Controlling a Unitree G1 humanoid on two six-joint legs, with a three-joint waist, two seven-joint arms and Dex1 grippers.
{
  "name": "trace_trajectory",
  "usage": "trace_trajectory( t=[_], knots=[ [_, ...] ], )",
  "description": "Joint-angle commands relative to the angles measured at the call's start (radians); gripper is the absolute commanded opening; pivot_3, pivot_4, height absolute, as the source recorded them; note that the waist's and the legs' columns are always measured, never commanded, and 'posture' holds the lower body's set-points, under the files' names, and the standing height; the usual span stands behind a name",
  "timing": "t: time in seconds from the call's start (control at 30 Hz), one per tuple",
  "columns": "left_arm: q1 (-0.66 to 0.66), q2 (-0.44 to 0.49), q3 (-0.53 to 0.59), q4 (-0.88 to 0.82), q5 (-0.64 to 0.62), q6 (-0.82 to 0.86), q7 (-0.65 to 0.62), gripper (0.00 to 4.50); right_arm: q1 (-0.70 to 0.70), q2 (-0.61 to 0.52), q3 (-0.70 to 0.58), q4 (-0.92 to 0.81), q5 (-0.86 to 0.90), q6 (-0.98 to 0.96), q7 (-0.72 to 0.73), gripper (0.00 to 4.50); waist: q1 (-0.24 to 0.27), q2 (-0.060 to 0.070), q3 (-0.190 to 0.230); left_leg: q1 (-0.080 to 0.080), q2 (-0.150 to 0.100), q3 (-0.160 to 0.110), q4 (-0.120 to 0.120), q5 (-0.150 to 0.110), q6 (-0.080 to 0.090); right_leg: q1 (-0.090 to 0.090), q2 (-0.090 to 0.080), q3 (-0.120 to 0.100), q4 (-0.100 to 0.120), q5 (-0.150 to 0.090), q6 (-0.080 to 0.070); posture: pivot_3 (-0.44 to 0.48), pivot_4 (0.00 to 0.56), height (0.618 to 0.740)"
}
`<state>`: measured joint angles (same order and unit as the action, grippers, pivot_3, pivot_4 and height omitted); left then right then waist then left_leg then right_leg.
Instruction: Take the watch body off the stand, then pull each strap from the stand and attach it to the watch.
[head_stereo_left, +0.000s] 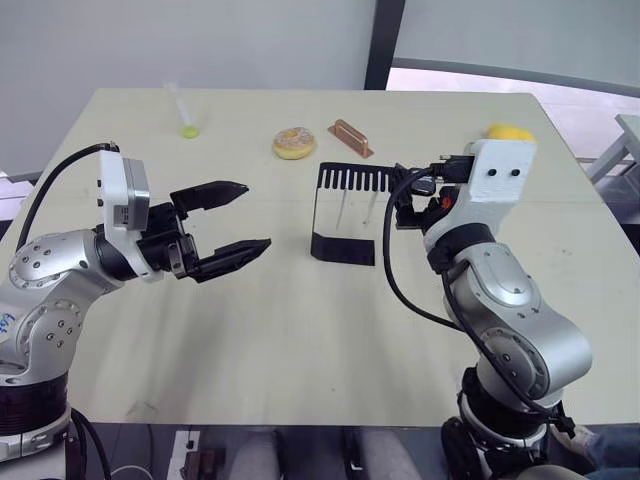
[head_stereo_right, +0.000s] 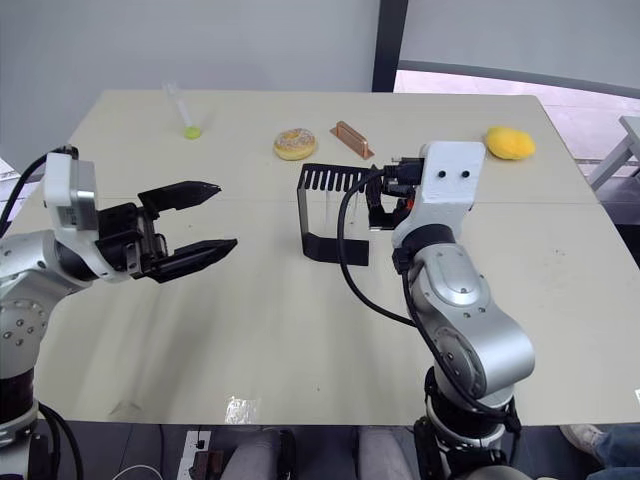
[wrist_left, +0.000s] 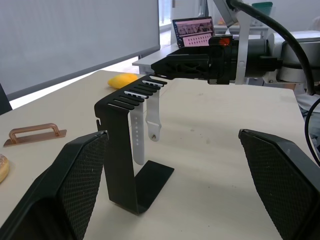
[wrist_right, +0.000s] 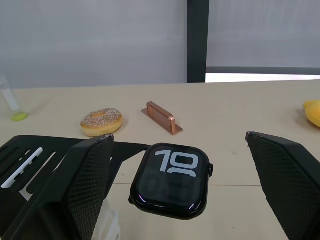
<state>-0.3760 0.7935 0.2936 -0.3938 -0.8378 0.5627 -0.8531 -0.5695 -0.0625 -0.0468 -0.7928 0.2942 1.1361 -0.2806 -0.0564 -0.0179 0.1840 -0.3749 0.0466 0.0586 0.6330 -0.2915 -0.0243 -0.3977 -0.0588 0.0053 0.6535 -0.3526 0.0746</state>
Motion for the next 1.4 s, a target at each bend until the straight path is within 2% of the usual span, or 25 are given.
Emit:
trace_trajectory(
  t=[0.03,0.67,0.77,0.9,1.2,1.4],
  knots=[
    [0.003,-0.001,0.016,-0.041,-0.005,-0.010,0.007,4.48,-0.014,0.009,-0.002,-0.018,-0.011,-0.010,0.022,4.50,0.000,0.000,0.000,0.000,0.000,0.000,0.000,0.000,0.000,0.000,0.000,0.000,0.000,0.000,0.000,0.000,0.150,0.740],
    [0.005,-0.010,0.011,-0.055,-0.004,-0.005,0.036,4.48,-0.002,0.017,-0.005,-0.014,-0.016,-0.010,0.049,4.50,0.000,0.000,0.000,0.000,0.000,0.000,0.000,0.000,0.000,0.000,0.000,0.000,0.000,0.000,0.000,0.000,0.150,0.740],
    [0.006,-0.010,0.011,-0.057,-0.005,-0.005,0.041,4.50,-0.002,0.019,-0.005,-0.014,-0.016,-0.014,0.054,3.60,0.000,0.000,0.000,0.000,0.000,0.000,0.000,0.000,0.000,0.000,0.000,0.000,0.000,0.000,0.000,0.000,0.150,0.740],
    [0.007,-0.011,0.013,-0.058,-0.005,-0.005,0.045,4.50,-0.004,0.020,-0.003,-0.011,-0.016,-0.021,0.061,1.67,0.000,0.000,0.000,0.000,0.000,0.000,0.000,0.000,0.000,0.000,0.000,0.000,0.000,0.000,0.000,0.000,0.150,0.740],
    [0.011,-0.010,0.015,-0.061,-0.008,-0.005,0.052,4.50,-0.004,0.025,-0.004,-0.016,-0.024,-0.040,0.074,1.62,0.000,0.000,0.000,0.000,0.000,0.000,0.000,0.000,0.001,0.000,0.000,0.000,0.000,0.000,0.000,0.000,0.150,0.740],
    [0.006,0.001,0.008,-0.051,-0.014,-0.021,-0.002,4.50,0.020,-0.085,-0.079,-0.121,0.013,-0.143,0.202,1.62,0.001,0.000,0.000,0.000,0.000,0.000,-0.001,-0.001,0.001,0.000,0.000,0.000,-0.001,0.000,0.000,0.000,0.150,0.740]
  ],
)
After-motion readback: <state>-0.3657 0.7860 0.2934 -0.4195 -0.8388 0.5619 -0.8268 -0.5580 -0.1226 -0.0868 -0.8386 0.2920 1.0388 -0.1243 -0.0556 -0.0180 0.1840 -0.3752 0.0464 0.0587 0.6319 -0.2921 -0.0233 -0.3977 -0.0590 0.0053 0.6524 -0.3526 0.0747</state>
